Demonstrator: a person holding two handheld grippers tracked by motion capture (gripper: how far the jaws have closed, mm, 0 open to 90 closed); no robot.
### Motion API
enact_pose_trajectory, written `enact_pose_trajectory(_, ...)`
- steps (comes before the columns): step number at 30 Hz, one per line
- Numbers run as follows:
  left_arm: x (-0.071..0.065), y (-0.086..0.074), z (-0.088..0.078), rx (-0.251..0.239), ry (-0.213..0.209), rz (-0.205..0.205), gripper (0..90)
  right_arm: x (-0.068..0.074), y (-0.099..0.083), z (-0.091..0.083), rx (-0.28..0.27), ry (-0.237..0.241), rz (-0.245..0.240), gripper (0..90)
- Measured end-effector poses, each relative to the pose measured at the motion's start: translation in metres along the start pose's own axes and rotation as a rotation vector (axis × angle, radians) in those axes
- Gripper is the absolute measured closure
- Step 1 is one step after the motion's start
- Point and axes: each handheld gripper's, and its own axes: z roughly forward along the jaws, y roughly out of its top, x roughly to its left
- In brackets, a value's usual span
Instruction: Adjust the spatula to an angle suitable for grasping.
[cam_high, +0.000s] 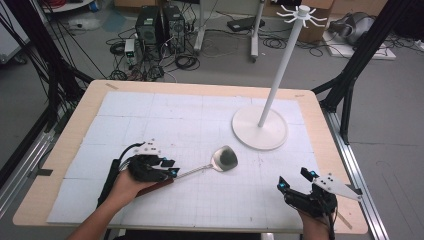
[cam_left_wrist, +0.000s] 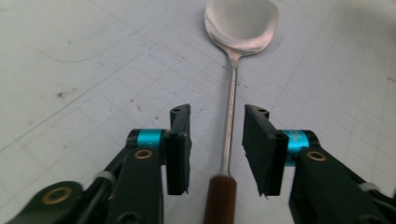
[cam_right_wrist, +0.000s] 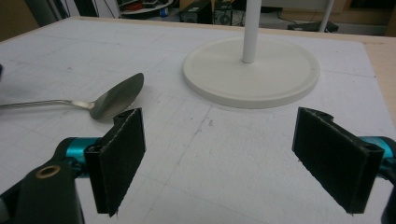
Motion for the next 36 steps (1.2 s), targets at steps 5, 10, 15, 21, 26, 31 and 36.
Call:
enact_pose_trajectory(5,-0.003,-0.029,-0.026,-0.069,0.037,-0.046,79.2,0.002,0.001,0.001,0.004,0.001,-0.001,16.1)
enact_pose_trajectory(10,-0.012,-0.056,-0.038,-0.080,0.053,-0.080,85.3,0.004,0.001,0.003,0.008,0.000,0.000,16.1)
enact_pose_trajectory(15,-0.022,-0.066,-0.046,-0.053,0.049,-0.091,87.0,0.005,0.002,0.005,0.007,0.003,-0.015,16.2)
enact_pose_trajectory(21,-0.025,-0.075,-0.043,0.043,0.048,-0.106,86.8,0.004,0.002,0.005,0.007,0.005,-0.013,16.2)
enact_pose_trajectory(26,-0.025,-0.072,-0.041,0.052,0.085,-0.083,88.1,0.004,0.002,0.005,0.009,0.004,-0.015,16.2)
enact_pose_trajectory(31,-0.023,-0.073,-0.044,0.071,0.111,-0.084,88.2,0.004,0.001,0.005,0.012,0.005,-0.008,16.2)
enact_pose_trajectory(36,-0.024,-0.073,-0.045,0.084,0.164,-0.083,88.4,0.004,0.001,0.004,0.011,0.003,-0.010,16.2)
